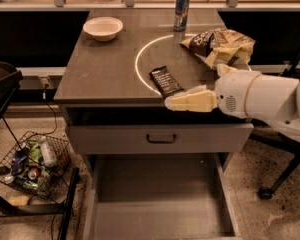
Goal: Place rxbar chocolate into paper bowl
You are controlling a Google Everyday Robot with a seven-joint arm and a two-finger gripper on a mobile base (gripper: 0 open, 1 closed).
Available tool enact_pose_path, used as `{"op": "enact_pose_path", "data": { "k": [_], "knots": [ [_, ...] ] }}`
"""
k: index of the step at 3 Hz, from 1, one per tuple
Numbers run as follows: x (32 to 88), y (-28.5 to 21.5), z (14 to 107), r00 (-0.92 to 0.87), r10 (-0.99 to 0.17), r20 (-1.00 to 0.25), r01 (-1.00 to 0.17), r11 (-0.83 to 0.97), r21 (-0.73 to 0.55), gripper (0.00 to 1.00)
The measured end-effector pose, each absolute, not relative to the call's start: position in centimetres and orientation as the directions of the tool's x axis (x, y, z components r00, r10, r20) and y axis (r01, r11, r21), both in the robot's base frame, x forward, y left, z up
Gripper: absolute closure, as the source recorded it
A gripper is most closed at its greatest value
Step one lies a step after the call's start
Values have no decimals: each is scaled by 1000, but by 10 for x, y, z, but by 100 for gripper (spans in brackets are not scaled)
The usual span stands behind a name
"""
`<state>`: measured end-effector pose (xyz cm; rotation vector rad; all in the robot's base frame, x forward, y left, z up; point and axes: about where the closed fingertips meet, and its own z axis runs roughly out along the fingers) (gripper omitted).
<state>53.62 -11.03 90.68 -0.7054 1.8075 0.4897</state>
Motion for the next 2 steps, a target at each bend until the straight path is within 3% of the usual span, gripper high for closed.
{"op": "enact_pose_path", "data": {
  "k": [2],
  "knots": [
    [561, -65, 900, -171, -256, -951, -684, 726, -73, 0]
  ]
}}
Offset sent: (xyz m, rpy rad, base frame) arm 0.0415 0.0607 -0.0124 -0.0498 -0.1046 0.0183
